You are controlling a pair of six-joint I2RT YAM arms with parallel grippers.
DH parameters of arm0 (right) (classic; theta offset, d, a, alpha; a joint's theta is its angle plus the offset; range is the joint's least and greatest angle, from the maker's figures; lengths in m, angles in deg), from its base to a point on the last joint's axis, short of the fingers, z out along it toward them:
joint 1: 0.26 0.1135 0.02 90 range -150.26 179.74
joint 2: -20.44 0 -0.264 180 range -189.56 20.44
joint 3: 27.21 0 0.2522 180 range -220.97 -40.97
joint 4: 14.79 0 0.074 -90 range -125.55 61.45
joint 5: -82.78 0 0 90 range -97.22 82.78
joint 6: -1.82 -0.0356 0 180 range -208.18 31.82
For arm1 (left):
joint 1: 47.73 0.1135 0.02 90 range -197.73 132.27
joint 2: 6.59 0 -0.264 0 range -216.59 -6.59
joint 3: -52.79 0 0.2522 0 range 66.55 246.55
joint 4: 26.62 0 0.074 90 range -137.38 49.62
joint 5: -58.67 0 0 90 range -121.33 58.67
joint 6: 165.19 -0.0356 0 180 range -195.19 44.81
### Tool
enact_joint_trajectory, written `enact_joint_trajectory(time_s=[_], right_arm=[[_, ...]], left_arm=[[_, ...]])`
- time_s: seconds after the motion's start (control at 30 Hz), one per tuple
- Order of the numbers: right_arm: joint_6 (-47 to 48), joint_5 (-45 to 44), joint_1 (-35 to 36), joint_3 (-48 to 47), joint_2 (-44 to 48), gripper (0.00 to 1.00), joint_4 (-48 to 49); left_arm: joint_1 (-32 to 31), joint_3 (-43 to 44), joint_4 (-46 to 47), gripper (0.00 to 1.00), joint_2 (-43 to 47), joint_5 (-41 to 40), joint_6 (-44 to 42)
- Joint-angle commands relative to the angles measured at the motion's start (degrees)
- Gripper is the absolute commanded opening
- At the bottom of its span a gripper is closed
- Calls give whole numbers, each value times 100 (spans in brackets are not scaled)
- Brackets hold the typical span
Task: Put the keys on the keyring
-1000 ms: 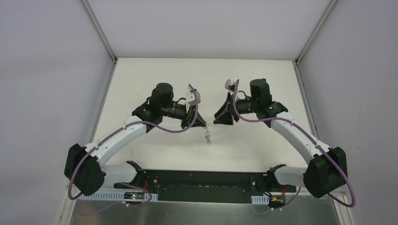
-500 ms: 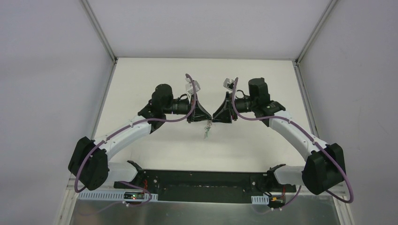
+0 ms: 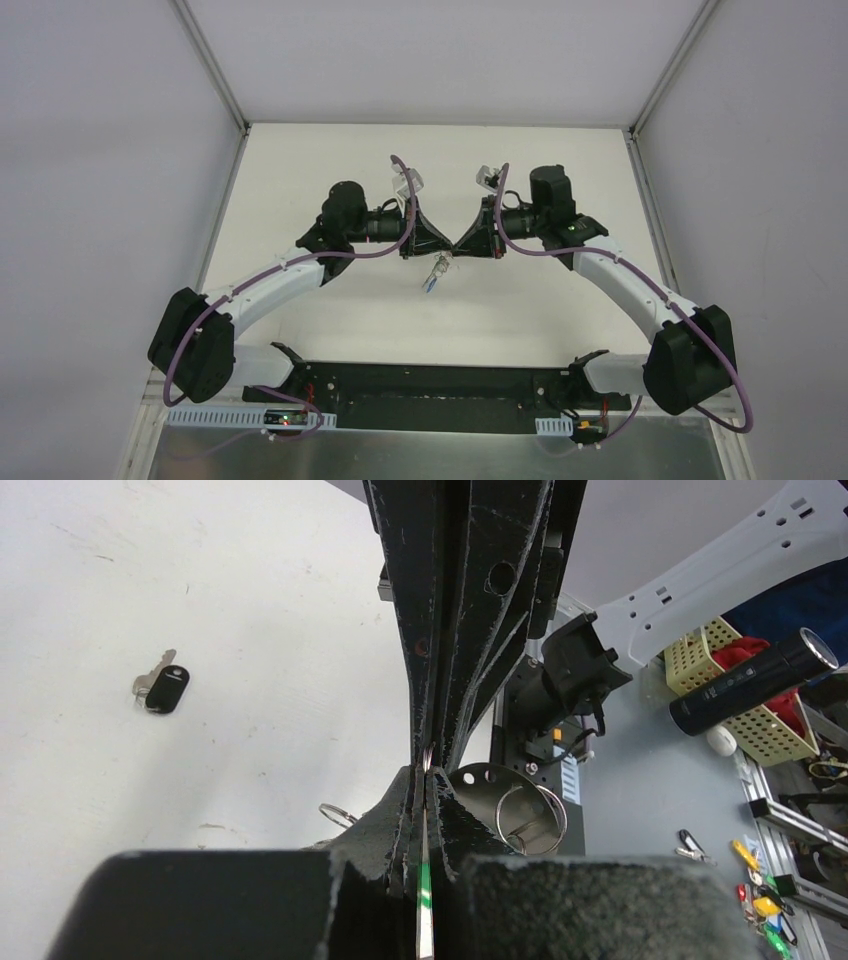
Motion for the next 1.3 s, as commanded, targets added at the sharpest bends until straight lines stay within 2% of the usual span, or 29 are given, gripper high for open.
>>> enact_joint_trajectory(time_s=[0.0, 0.2, 0.33, 0.5, 0.6, 0.8, 1.27], right_arm=[[104, 20, 13, -135, 25, 2, 176], [754, -285, 16, -379, 54, 0, -672], [1416, -519, 92, -622, 3, 0, -1435], [2073, -846, 346, -859, -99, 0, -2311], [2255, -1007, 479, -961, -164, 0, -2577], [2286, -1088, 578, -1001, -242, 0, -2682], [2172, -952, 602, -890, -190, 0, -2492]], left_arm=[[-20, -91, 487, 0, -3, 112, 31], [28, -332, 500, 0, 110, 214, -353], [50, -176, -151, 0, 161, 431, -1179], [46, 246, -1348, 14, 129, 647, -2264], [51, 376, -1595, 18, 76, 729, -2566], [42, 485, -1597, 23, -6, 766, -2673], [-104, 512, -1100, 24, -375, 834, -2439]])
